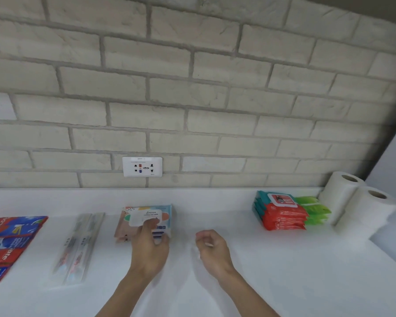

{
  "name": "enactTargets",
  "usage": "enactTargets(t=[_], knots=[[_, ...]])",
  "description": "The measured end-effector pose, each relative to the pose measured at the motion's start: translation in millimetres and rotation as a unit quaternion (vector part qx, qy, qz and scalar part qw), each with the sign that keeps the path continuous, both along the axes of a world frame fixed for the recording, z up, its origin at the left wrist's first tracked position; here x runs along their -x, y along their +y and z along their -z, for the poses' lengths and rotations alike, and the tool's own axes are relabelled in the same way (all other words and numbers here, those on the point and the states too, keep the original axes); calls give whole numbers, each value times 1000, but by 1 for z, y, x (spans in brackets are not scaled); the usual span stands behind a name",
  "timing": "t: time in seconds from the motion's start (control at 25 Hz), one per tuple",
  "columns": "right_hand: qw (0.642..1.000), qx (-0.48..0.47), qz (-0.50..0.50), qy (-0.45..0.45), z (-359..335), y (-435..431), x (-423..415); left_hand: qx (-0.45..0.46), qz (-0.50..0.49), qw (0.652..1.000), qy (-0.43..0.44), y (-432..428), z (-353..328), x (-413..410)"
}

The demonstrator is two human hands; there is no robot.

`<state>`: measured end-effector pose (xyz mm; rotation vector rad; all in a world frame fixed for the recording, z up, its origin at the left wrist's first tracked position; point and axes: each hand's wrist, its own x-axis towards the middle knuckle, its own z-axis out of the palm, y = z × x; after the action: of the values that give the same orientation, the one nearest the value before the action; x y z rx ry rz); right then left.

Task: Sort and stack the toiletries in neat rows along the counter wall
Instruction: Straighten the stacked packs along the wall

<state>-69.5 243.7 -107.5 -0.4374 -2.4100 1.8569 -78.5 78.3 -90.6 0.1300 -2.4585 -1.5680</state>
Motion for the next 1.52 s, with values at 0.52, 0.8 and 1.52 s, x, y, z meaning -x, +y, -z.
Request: enactTargets(t=[0.52, 0.8, 1.52], knots=[[993, 34, 109, 23, -16, 193, -33, -44, 95, 988, -114, 186, -20, -26], [987, 60, 152, 7, -12, 301, -11, -102, 103, 977, -155, 281, -32, -8], [998, 47, 19, 28, 15, 348, 42, -198, 82, 963, -161, 369, 7, 80]])
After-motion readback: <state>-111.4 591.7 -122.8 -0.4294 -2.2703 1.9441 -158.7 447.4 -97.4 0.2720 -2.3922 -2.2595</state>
